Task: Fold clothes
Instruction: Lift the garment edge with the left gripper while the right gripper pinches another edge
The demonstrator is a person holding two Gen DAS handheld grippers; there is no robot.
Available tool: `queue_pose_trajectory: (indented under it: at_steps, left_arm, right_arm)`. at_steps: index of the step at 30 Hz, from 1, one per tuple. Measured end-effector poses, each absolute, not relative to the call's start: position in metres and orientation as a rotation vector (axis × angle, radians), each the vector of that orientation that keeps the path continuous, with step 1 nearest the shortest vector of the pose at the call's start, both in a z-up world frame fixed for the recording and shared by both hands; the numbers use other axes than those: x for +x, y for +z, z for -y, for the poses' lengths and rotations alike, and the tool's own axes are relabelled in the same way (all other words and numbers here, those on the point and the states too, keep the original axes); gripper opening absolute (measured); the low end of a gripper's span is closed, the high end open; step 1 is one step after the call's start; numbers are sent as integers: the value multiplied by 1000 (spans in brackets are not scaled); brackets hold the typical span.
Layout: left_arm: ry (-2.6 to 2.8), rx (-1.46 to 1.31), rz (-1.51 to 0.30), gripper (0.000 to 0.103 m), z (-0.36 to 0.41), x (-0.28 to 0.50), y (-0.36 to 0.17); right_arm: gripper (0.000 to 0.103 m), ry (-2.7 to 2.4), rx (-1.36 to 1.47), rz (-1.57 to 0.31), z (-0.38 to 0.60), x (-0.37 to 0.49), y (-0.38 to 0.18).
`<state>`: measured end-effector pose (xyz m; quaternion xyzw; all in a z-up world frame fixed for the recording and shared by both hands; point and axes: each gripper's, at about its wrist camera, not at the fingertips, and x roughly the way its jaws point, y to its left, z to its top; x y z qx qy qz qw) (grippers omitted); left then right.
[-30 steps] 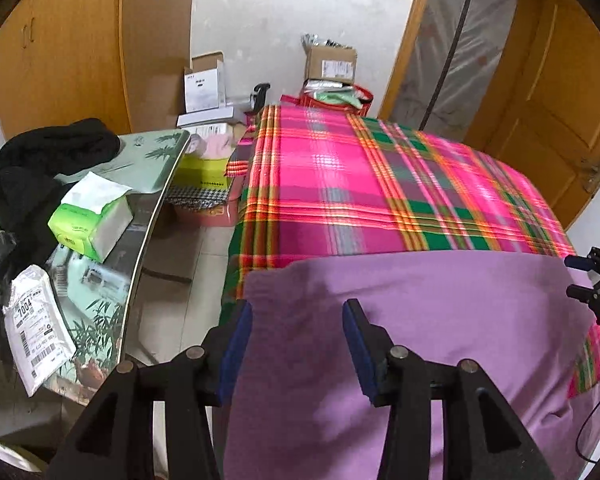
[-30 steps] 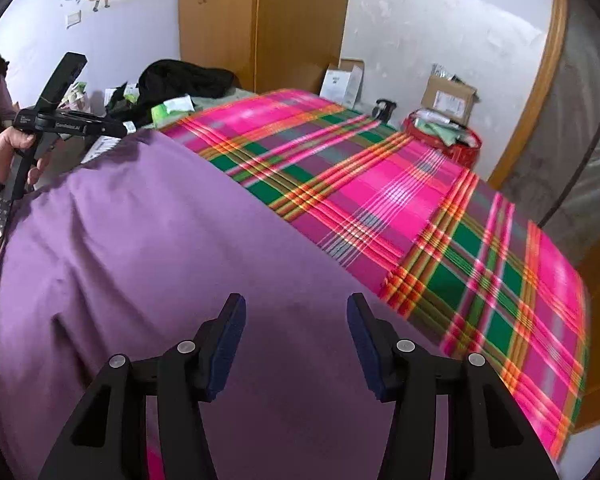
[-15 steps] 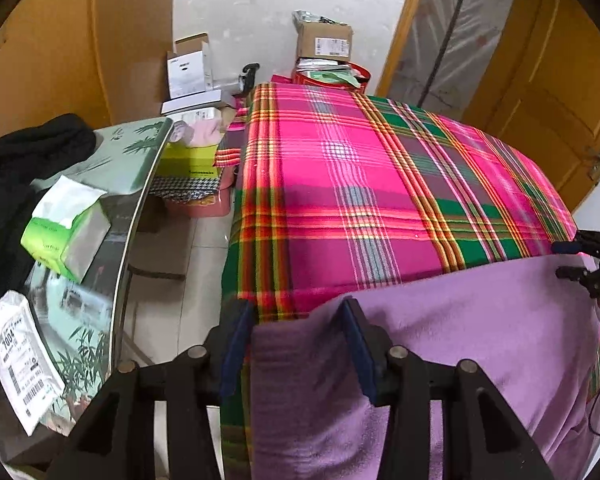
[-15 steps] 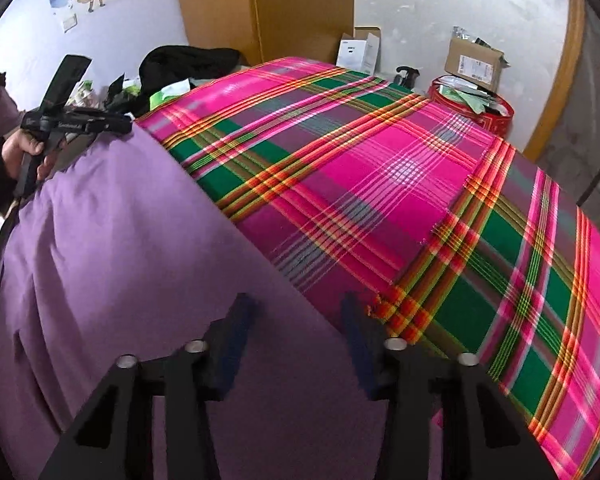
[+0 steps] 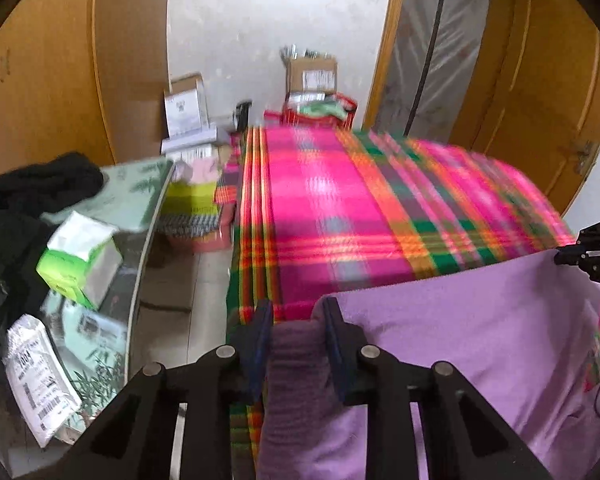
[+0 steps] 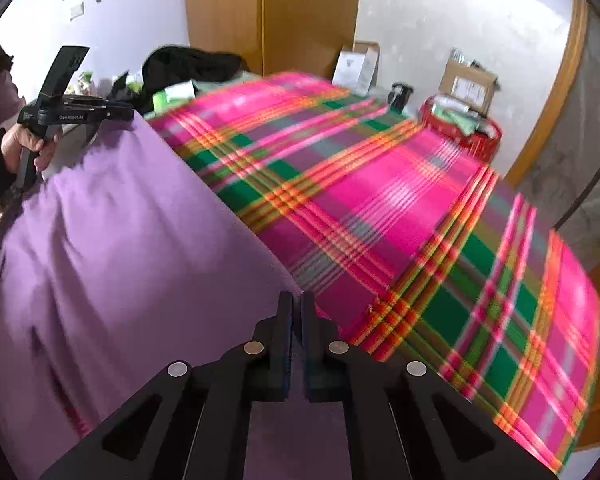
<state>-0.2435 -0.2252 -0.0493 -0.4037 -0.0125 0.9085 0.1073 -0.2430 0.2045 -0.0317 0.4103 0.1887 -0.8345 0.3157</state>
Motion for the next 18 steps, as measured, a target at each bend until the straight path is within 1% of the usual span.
queue_pose_trajectory:
  at_steps: [5,10,15,18]
  left_arm:
    - [2699,-1061,52,26,231,-197,-14]
    - [2713,-958,80,26,235,-137,13]
    - [2716,-889,96,26,240,-73,24]
    - [2716,-887,112,26,244,-34,16]
  right_arm:
    - [4,-2252,981,-489,-207,-194,8]
    - [4,-2273,899,-491,-207,-120,38]
    - [4,-2260,874,-507,-202,-45,47]
    - [4,-2225,891,-510,-195,2,38]
